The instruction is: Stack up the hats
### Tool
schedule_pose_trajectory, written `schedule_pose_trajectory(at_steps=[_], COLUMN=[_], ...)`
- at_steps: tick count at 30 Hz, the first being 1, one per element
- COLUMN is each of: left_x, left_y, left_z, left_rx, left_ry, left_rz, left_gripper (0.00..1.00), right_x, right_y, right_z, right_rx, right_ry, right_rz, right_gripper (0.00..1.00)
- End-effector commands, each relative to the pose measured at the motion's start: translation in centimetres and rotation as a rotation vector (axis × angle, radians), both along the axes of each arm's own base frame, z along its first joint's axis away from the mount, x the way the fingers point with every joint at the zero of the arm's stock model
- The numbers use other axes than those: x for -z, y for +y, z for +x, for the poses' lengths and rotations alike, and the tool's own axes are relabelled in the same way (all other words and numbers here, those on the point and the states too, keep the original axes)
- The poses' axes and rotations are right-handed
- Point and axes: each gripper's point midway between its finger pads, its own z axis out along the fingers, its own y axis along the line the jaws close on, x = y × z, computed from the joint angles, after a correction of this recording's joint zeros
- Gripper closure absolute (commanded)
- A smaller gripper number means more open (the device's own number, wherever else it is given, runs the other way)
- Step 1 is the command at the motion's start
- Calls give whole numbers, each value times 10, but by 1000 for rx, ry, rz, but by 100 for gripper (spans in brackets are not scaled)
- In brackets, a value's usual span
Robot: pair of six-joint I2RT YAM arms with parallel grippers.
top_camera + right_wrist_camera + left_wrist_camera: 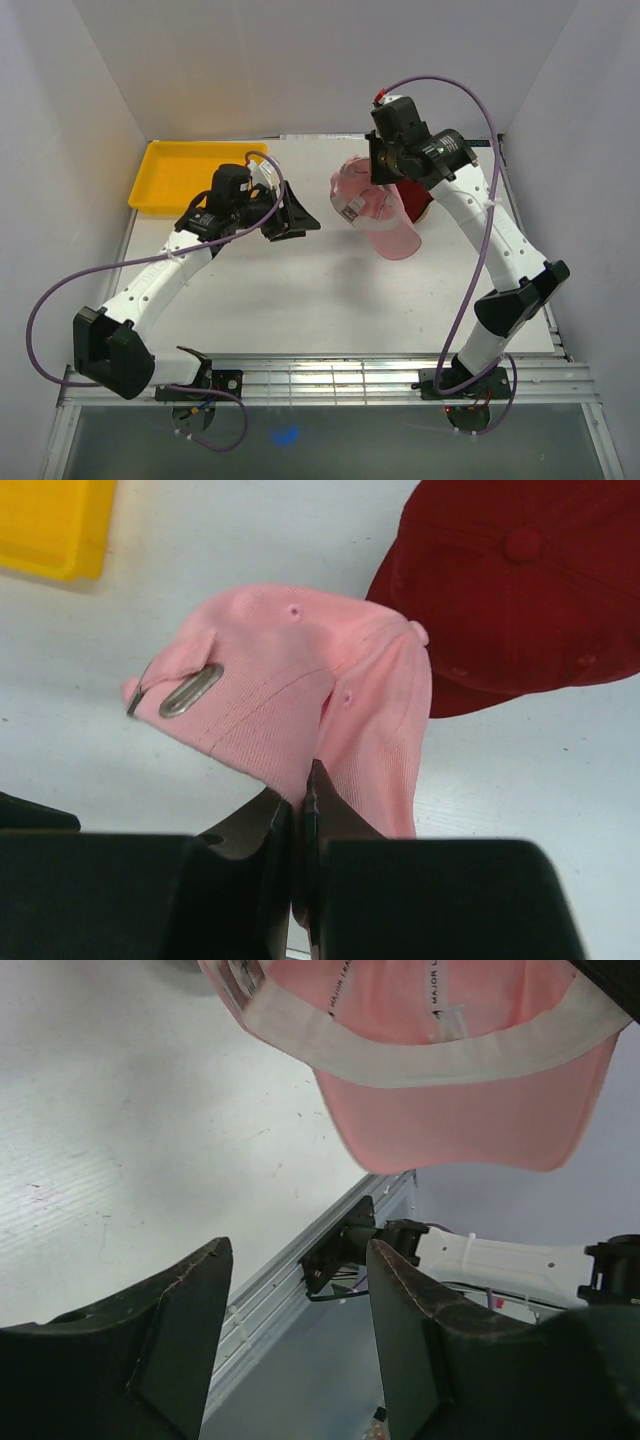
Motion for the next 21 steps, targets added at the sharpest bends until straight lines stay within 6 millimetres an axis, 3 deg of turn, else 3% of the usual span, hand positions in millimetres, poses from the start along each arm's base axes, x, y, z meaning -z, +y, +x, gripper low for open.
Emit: schedule_pose_trajectory(at_steps=[1,5,6,8,9,11,13,14,15,17,21], left_x=[-28,-52,-61,-65,-73,-77,-88,-86,-85,-77,-63], left_y=[7,-7,-19,-31,-45,-56,-77,-81,-95,-105,-136], left_z=[1,-4,-12,-11,-21,-19,-35,-31,-45,-40,-61], left_rx=[-23,-29,-4,-31,-5,-38,-22,-67,-49,-113,-148], left_ry=[-154,-248,-275,-290,-306,-326,-343,-352,-347,-357,-387], left_rz=[44,55,47,58,47,55,29,50,43,90,170], left_gripper=[33,32,31,31,31,32,31,31,31,29,26], right_x=[-21,-18,-17,-18,-19,-19,-18,-15,-13,-9,-3], right_y=[-14,-16,-17,-18,-18,-18,-17,-16,-14,-12,-12], right_z=[2,3,4,4,4,3,2,0,-1,-3,-6], right_rx=[39,56,62,73,79,80,82,79,72,71,75], right_ry=[-52,-44,-43,-44,-45,-42,-37,-27,-21,-16,-3], right_rz=[-18,-30,-28,-29,-22,-18,-9,-8,-4,-2,-17], right_gripper=[92,92,92,92,92,92,92,92,92,92,92])
